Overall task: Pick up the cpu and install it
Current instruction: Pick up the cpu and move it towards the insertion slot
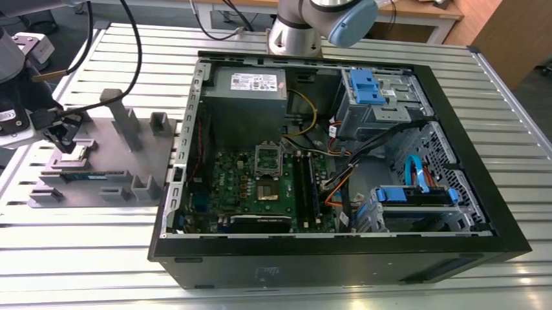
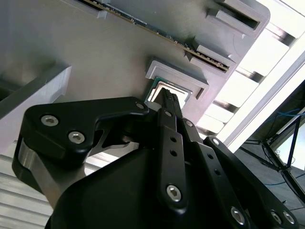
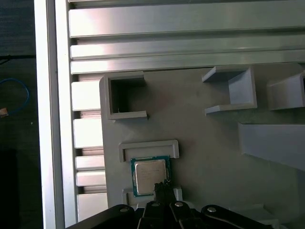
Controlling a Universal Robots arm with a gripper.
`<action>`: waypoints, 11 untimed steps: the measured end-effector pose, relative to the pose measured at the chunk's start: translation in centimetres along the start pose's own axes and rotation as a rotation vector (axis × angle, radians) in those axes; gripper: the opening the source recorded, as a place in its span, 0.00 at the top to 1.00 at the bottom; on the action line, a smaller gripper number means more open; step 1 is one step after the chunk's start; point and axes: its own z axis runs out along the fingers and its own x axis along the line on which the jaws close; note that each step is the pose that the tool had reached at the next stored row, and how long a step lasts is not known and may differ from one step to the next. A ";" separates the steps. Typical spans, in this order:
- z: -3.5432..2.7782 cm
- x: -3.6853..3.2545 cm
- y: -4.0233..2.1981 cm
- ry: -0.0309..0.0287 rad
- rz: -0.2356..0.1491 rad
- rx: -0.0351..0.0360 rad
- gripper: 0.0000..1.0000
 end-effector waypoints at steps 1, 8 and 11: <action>0.00 0.00 0.00 0.0001 0.000 0.0000 0.89; 0.01 0.00 0.00 0.0000 0.000 0.0001 0.71; 0.01 0.00 0.00 0.0001 0.000 0.0000 0.59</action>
